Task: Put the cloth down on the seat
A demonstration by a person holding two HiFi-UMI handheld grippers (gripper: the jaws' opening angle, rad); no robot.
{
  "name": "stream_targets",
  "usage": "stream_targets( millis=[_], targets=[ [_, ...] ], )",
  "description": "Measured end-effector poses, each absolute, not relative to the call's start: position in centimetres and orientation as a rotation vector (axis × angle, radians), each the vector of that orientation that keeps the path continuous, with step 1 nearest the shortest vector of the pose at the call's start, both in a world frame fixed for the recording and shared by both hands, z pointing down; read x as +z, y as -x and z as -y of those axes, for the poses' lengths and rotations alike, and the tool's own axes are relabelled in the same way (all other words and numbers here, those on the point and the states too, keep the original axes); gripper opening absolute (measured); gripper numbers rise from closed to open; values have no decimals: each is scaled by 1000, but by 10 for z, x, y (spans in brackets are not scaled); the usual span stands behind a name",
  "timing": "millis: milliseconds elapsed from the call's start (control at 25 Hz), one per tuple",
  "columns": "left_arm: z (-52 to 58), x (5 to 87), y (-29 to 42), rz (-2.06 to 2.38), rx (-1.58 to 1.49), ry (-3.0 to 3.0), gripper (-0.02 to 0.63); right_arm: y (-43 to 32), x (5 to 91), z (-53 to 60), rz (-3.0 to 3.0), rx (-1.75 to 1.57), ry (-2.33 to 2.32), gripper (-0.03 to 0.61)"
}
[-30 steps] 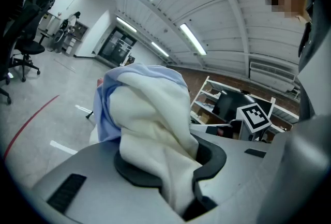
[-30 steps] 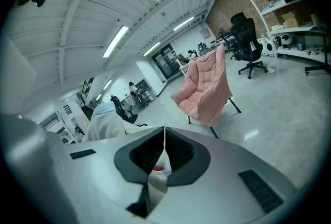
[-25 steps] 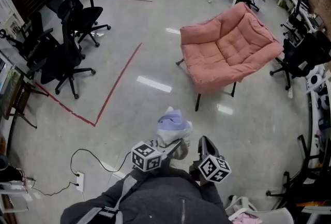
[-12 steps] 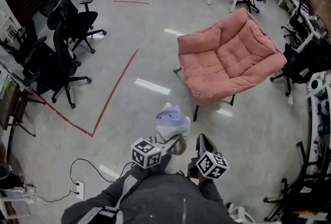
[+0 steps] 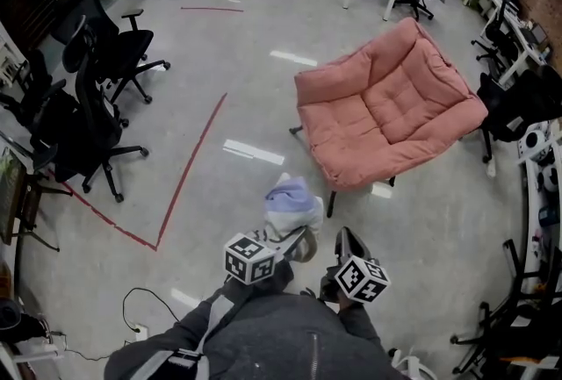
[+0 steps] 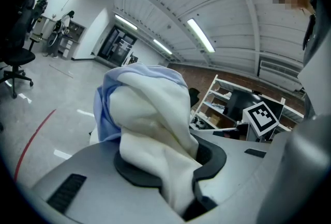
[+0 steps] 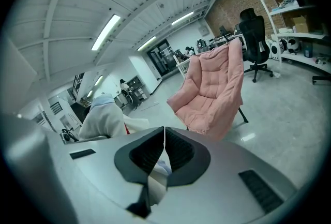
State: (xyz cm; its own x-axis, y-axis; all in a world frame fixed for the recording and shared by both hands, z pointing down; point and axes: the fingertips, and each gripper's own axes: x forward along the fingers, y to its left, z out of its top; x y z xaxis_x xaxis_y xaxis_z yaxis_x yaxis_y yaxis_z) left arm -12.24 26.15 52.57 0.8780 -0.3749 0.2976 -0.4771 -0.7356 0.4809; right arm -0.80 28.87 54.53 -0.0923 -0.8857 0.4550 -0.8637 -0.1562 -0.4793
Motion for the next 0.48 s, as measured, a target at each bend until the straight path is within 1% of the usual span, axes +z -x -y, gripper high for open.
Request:
stream_targets(
  millis=[480],
  targets=[
    [-183,523,120,576,238,-2524,115,11,546,-212,-1995,-1077,2091,13]
  ],
)
